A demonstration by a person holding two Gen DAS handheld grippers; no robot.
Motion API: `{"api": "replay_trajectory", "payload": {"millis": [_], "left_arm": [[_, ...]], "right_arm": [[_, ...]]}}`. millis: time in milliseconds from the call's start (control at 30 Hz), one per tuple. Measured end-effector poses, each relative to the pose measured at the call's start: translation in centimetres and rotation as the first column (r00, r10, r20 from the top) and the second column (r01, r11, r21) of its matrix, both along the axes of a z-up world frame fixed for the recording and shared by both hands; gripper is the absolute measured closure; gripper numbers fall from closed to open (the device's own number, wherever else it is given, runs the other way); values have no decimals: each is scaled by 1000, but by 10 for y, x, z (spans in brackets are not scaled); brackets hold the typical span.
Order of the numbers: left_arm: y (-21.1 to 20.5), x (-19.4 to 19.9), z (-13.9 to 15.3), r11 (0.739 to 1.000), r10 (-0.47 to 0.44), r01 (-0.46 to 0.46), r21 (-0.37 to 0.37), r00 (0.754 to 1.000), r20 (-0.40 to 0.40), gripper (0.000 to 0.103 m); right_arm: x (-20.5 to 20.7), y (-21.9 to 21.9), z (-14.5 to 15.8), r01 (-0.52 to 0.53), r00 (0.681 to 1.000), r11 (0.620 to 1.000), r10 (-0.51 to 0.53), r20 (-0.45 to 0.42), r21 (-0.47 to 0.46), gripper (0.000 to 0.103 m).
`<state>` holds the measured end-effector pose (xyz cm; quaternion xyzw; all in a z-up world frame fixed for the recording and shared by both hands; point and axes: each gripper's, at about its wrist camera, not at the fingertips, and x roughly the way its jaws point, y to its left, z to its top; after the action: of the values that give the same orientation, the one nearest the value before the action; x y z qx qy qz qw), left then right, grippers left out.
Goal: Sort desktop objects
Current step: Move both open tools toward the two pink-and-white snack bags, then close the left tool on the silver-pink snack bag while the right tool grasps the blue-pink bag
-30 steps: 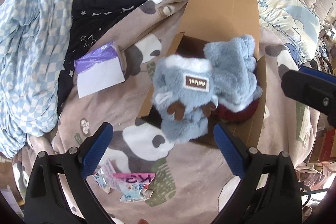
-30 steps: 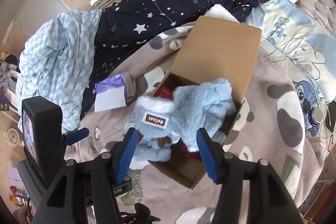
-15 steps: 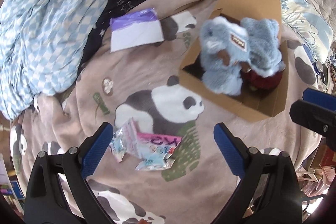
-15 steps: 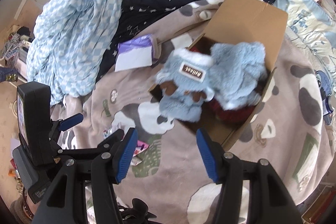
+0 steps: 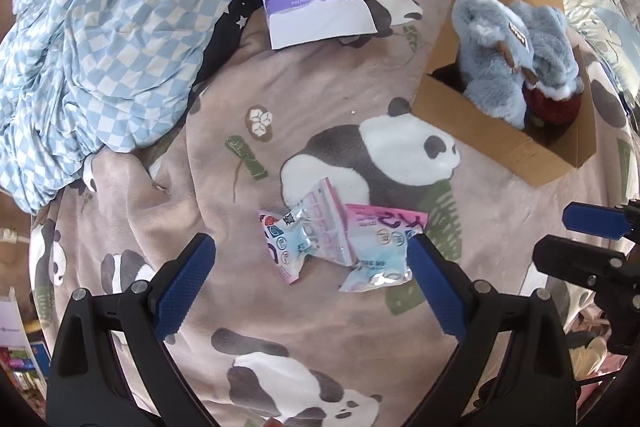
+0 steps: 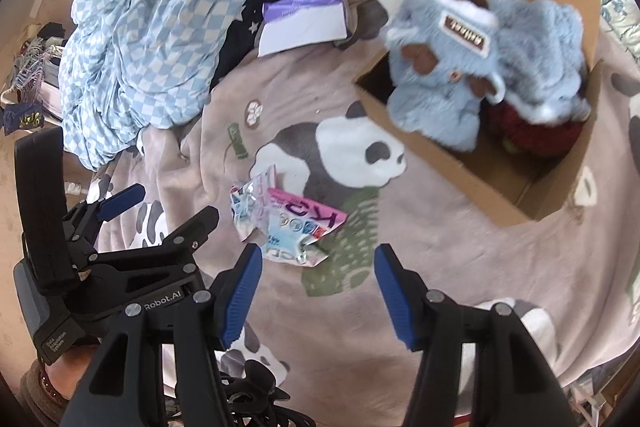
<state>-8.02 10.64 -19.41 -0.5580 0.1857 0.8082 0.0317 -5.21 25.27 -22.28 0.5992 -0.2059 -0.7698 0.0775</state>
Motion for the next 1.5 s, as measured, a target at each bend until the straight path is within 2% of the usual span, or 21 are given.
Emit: {"api": "replay_trajectory", "payload": {"millis": [200,567,733,867,1167,1333,1433,1500], "left_arm": [[-17,-6,-20,989,-144,145,-27,989,40,6],[-41,-22,-54,968,-250,248,36,961,115,6],[-52,-29,-73,945,-326,315,91,932,160,6],[-54,-34,-87,924,-383,373,89,906,179,6],[-55,-54,-133,910,-415,397,120,865,282,6],[-48,-61,-149,893,-450,422,157,842,298,6],[-41,-63,-155,883,-470,444,153,831,296,5],[-37,-64,-162,875,-484,455,167,816,317,3]], "right_arm": [[-7,-28,-23,14,998,999,-12,57,-34,44],[-28,-69,-66,53,988,998,-45,149,-46,44],[-37,-82,-86,58,982,998,-52,183,-30,44],[-42,-91,-102,67,974,998,-61,216,-18,44],[-53,-93,-130,134,951,990,-138,276,32,44],[-56,-83,-142,164,933,985,-174,316,60,43],[-58,-77,-150,179,920,982,-189,344,61,36],[-61,-76,-154,177,915,982,-187,358,62,30]]}}
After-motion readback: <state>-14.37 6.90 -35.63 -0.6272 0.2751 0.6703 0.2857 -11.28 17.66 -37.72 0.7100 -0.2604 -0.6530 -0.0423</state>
